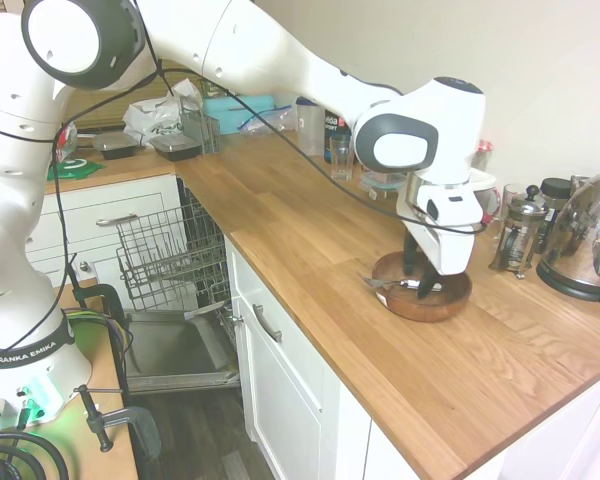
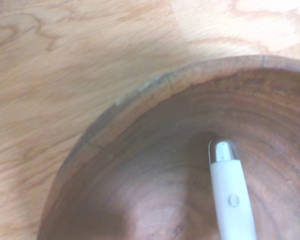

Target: Put the fork in the dishwasher

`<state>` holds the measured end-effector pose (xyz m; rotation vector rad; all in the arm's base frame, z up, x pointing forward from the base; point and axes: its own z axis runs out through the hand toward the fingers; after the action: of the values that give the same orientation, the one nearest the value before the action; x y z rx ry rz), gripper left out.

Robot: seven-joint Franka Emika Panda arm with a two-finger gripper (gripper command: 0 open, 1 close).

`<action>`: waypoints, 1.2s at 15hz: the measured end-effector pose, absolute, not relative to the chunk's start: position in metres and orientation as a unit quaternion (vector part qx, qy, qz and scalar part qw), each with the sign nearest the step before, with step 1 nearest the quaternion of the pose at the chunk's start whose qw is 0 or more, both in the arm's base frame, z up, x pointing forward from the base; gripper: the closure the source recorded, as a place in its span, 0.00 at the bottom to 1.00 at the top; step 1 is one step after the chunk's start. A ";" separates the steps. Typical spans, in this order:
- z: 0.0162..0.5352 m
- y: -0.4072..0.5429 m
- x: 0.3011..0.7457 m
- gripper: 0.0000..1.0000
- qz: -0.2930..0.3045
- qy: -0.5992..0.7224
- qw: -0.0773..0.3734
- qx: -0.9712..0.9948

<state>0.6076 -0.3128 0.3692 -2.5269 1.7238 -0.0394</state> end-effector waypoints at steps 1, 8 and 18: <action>0.368 -0.313 0.608 1.00 -0.013 0.563 0.041 -0.825; 0.355 -0.318 0.618 1.00 -0.008 0.564 0.035 -0.825; 0.376 -0.330 0.611 1.00 -0.026 0.570 0.040 -0.820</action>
<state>0.6112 -0.3299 0.3759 -2.5136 1.7466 -0.0799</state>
